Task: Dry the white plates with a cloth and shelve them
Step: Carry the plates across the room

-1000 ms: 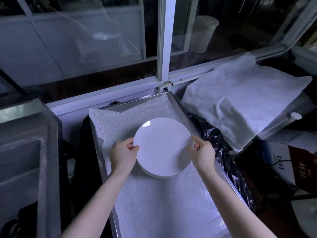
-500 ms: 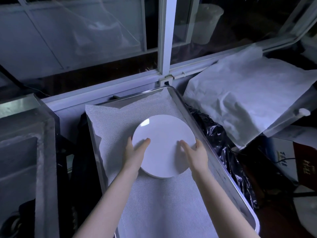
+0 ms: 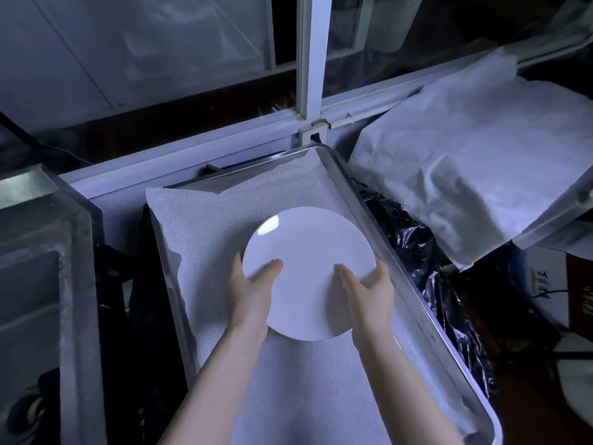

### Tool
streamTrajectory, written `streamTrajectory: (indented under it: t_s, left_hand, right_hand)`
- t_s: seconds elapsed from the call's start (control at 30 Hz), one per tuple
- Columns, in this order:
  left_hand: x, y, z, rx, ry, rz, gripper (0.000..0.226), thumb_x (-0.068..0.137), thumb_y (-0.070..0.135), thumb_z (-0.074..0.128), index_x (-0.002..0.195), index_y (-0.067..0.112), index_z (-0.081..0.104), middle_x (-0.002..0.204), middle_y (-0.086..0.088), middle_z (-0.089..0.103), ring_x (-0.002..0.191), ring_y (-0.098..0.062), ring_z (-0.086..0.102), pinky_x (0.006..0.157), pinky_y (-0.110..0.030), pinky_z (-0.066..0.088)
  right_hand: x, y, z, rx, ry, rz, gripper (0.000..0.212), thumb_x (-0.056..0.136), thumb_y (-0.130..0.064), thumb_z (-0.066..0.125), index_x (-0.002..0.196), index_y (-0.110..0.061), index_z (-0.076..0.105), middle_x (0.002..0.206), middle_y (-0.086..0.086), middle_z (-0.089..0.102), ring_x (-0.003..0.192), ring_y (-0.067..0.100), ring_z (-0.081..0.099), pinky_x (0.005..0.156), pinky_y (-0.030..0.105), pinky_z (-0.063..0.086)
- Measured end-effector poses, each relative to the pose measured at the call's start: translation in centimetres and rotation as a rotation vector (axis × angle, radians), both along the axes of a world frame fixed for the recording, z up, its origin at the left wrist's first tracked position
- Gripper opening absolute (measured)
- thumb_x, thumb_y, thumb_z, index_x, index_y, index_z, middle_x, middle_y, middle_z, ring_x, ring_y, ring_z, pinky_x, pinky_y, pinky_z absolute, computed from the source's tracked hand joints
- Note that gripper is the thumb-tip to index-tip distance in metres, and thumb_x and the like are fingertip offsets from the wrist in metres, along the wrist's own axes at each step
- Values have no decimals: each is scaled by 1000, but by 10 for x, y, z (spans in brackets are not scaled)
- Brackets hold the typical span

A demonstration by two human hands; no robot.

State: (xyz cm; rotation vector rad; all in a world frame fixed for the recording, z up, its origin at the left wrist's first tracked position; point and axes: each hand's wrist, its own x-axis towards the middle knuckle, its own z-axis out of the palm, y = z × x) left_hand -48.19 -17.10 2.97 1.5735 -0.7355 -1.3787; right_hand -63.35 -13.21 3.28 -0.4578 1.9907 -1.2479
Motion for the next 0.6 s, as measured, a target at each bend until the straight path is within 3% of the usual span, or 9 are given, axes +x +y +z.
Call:
streamTrajectory:
  t_s: [0.1,0.23,0.4,0.6]
  left_hand:
    - [3,-2,2,-4,4,-15,38,86,13,76,115,34,64,96,17,76,84,-6,73,60,-25,55]
    - [5,0,3,4,28,-5,40,86,12,76,118,32,64,100,13,77,92,-12,74,68,-32,57]
    - [5,6,13,-41,45,8,40,87,13,76,118,33,64,100,16,76,86,-4,73,56,-17,55]
    - [8,12,35,-114,20,38,37,86,11,76,114,31,65,94,17,76,78,-1,73,53,-15,53]
  right_hand:
    - [1,0,1,-17,-23,-3,47,79,-26,77,121,-24,57,111,-4,66,103,20,63,95,47,51]
    - [2,1,6,-42,-49,-6,59,78,-25,77,132,-22,51,120,-1,64,110,23,62,97,49,50]
    - [1,1,16,-74,-20,17,62,79,-26,77,134,-21,50,121,-1,65,111,23,62,98,49,49]
    - [4,4,32,-128,-34,46,54,79,-22,76,129,-22,53,116,-3,66,107,20,63,97,48,50]
